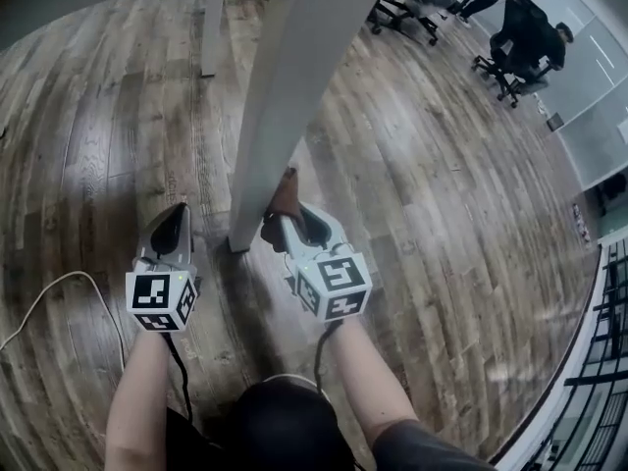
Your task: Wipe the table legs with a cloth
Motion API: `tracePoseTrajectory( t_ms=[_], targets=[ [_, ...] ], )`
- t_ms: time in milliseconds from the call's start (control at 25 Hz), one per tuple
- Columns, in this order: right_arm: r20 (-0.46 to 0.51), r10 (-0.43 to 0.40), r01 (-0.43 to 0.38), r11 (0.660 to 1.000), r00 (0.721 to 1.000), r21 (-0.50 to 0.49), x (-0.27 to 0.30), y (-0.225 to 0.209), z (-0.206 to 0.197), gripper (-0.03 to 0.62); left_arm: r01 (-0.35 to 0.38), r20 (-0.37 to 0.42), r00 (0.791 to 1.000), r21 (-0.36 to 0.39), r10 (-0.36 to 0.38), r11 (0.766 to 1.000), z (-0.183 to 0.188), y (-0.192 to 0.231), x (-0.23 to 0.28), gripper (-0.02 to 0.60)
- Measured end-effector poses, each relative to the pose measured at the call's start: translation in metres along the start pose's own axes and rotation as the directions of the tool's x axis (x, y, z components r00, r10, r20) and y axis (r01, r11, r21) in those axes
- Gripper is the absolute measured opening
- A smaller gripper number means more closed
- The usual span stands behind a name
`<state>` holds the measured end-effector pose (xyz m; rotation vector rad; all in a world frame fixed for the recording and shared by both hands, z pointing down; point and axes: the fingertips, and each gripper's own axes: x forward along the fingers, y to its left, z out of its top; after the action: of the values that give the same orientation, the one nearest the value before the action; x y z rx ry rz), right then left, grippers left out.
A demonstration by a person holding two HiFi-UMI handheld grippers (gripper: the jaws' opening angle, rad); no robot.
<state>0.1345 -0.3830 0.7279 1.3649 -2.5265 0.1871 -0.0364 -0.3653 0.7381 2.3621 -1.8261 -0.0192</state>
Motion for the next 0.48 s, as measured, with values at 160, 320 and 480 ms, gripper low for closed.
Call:
tracePoseTrajectory(
  t_ms=[160,320,480],
  targets=[
    [-0.104,0.000,0.009,0.997,0.995,0.080,0.012,-0.001,-0.074,0.066,0.029,-0.093,0.995,-0.022,-0.031,0.999,-0.045,-0.005,-0.004,0.020],
    [-0.210,0.000,0.025,0.993,0.978,0.115,0.022,-0.002,-0.134,0.066,0.046,-0.142,0.989,-0.021,-0.049,0.999,-0.066,-0.002,-0.006,0.020],
    [-0.317,0.018,0.010,0.996,0.948,0.085,0.035,0.005,-0.184,0.066,0.050,-0.176,0.983,-0.049,-0.057,0.998,-0.083,-0.005,-0.005,0.020]
  ],
)
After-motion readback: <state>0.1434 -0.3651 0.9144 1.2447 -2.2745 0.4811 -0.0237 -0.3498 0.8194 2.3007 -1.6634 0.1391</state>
